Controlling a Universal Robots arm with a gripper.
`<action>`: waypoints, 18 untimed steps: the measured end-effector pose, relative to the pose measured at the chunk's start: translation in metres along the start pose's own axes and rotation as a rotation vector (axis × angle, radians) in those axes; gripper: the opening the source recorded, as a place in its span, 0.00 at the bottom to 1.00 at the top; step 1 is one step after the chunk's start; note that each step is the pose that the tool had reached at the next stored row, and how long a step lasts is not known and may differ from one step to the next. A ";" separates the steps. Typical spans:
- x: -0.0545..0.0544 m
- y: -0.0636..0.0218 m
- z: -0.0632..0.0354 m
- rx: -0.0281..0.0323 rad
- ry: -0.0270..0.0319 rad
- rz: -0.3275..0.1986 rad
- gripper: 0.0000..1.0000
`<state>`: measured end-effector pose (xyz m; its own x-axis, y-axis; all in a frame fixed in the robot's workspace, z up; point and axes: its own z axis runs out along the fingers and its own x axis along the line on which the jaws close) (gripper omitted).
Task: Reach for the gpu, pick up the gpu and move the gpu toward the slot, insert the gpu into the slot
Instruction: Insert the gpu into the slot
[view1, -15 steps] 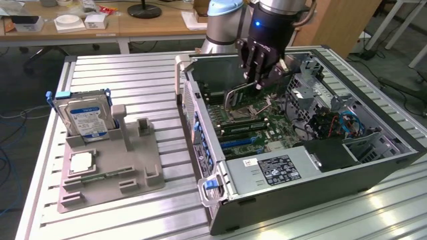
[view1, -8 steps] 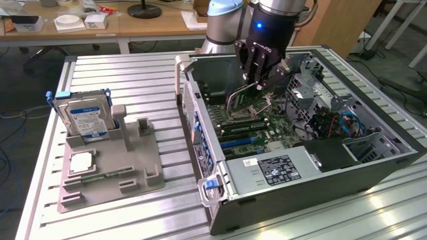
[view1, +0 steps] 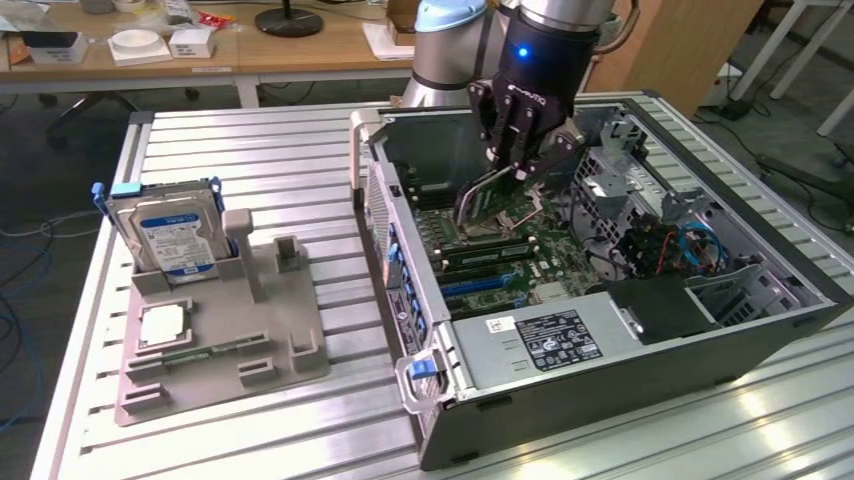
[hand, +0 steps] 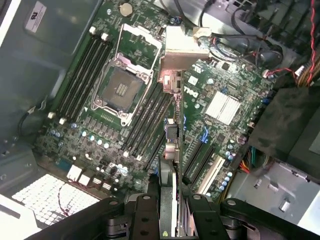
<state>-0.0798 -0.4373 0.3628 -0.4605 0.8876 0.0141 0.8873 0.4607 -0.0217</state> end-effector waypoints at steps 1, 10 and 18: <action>0.000 0.0001 0.0001 0.0001 -0.0003 -0.012 0.26; 0.000 0.0001 0.0009 0.0020 -0.0031 -0.144 0.26; 0.000 0.0001 0.0013 0.0034 -0.0053 -0.246 0.26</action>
<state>-0.0797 -0.4374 0.3615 -0.6630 0.7485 0.0141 0.7482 0.6631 -0.0217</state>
